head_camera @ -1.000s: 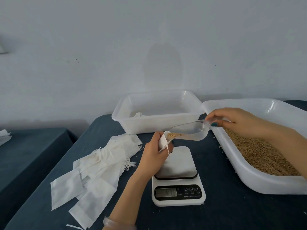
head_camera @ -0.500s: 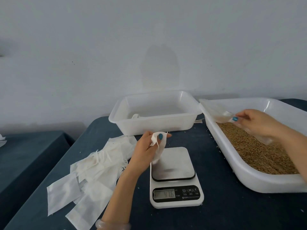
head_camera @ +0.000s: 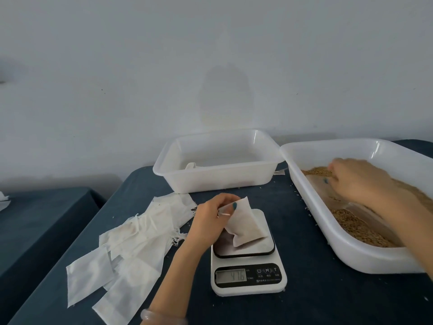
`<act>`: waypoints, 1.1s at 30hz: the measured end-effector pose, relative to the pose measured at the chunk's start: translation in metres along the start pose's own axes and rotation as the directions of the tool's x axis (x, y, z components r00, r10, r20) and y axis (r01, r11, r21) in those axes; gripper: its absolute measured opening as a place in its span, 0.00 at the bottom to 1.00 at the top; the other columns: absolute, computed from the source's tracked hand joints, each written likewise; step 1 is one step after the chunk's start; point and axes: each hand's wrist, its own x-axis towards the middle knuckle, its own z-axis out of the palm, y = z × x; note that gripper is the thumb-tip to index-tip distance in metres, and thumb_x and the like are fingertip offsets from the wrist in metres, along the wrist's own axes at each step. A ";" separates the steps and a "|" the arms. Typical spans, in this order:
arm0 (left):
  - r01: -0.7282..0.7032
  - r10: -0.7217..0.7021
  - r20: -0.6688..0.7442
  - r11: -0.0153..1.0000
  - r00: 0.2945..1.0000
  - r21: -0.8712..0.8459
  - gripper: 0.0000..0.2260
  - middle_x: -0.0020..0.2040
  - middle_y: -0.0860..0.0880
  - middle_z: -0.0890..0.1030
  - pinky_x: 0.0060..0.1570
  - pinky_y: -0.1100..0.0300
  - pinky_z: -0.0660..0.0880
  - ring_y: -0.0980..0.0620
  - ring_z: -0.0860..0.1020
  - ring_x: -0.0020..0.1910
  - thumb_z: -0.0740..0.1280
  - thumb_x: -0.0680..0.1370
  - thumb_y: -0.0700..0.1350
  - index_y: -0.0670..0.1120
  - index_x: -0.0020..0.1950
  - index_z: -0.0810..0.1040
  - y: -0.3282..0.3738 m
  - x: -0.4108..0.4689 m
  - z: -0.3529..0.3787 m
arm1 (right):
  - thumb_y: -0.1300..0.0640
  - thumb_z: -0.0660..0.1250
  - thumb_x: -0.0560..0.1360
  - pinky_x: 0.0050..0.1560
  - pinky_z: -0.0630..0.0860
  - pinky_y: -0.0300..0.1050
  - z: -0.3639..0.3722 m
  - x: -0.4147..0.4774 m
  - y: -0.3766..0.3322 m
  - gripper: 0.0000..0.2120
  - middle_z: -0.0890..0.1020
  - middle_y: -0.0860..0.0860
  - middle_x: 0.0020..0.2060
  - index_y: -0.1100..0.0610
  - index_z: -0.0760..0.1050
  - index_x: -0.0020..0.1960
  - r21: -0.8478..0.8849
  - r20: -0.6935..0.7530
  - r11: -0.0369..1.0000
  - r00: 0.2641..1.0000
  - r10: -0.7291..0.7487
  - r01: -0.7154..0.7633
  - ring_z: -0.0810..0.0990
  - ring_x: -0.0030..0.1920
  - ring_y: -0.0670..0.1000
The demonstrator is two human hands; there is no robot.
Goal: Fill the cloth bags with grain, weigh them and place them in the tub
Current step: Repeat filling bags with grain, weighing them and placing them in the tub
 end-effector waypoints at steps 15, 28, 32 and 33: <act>0.109 -0.104 -0.283 0.994 0.953 0.001 0.04 0.46 0.57 0.81 0.43 0.71 0.71 0.62 0.77 0.46 0.64 0.81 0.45 0.54 0.50 0.77 -0.017 0.001 -0.003 | 0.47 0.60 0.81 0.28 0.60 0.43 0.112 -0.028 -0.101 0.20 0.68 0.47 0.24 0.52 0.65 0.32 0.819 -0.133 0.570 0.988 0.084 0.062 0.67 0.25 0.46; 0.199 -0.176 -0.247 0.977 0.953 0.075 0.05 0.41 0.56 0.80 0.41 0.63 0.73 0.55 0.78 0.41 0.64 0.81 0.48 0.51 0.51 0.79 -0.016 -0.003 -0.003 | 0.48 0.61 0.81 0.28 0.59 0.42 0.127 -0.025 -0.097 0.22 0.65 0.47 0.23 0.53 0.62 0.30 0.848 -0.121 0.528 0.988 0.100 0.050 0.63 0.24 0.44; 0.184 -0.153 -0.218 0.975 0.964 0.126 0.06 0.38 0.56 0.79 0.38 0.67 0.70 0.57 0.76 0.37 0.64 0.81 0.50 0.51 0.48 0.79 -0.015 -0.003 -0.003 | 0.48 0.61 0.81 0.28 0.58 0.43 0.127 -0.024 -0.098 0.22 0.65 0.47 0.23 0.53 0.62 0.30 0.836 -0.121 0.547 0.988 0.092 0.051 0.63 0.24 0.45; 0.172 -0.138 -0.210 0.973 0.968 0.153 0.06 0.37 0.57 0.79 0.36 0.69 0.69 0.58 0.75 0.36 0.65 0.81 0.51 0.52 0.47 0.79 -0.014 -0.004 -0.003 | 0.48 0.61 0.81 0.28 0.59 0.43 0.127 -0.024 -0.098 0.22 0.66 0.47 0.23 0.53 0.62 0.30 0.835 -0.121 0.548 0.988 0.091 0.052 0.64 0.25 0.45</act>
